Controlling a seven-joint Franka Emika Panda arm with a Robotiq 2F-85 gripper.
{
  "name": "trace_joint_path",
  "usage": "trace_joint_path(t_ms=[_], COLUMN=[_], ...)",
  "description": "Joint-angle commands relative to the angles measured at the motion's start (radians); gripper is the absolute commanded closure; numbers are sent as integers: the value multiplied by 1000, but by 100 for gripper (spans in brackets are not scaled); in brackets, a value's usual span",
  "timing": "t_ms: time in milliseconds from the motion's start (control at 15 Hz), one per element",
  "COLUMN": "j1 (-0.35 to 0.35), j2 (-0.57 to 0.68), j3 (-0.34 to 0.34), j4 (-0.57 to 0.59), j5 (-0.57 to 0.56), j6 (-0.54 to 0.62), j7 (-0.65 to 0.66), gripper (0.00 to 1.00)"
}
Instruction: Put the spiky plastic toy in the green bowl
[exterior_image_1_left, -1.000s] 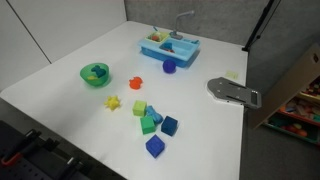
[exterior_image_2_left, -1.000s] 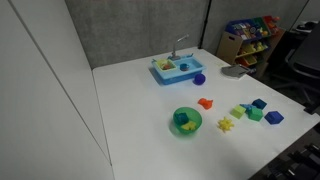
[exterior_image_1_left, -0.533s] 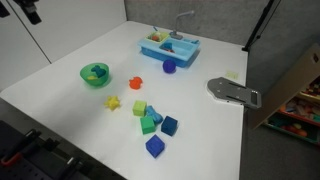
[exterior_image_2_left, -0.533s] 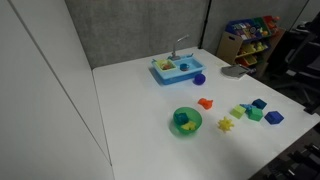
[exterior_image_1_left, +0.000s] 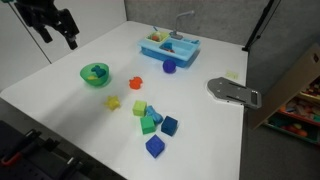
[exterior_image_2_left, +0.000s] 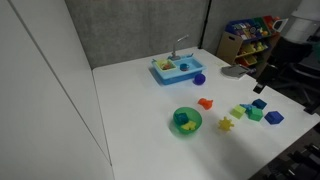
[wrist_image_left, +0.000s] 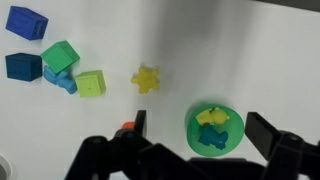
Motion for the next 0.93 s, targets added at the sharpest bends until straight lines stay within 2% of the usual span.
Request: trace_joint_path(t_ms=[0, 400, 667, 867], j1=[-14, -40, -43, -45], j2=[132, 327, 415, 393], j3=[-14, -39, -49, -33], j4=[50, 75, 94, 91], j5=[-15, -24, -38, 22], j6=[65, 199, 265, 222], j7=[0, 16, 29, -9], gripper=[0, 0, 0, 0])
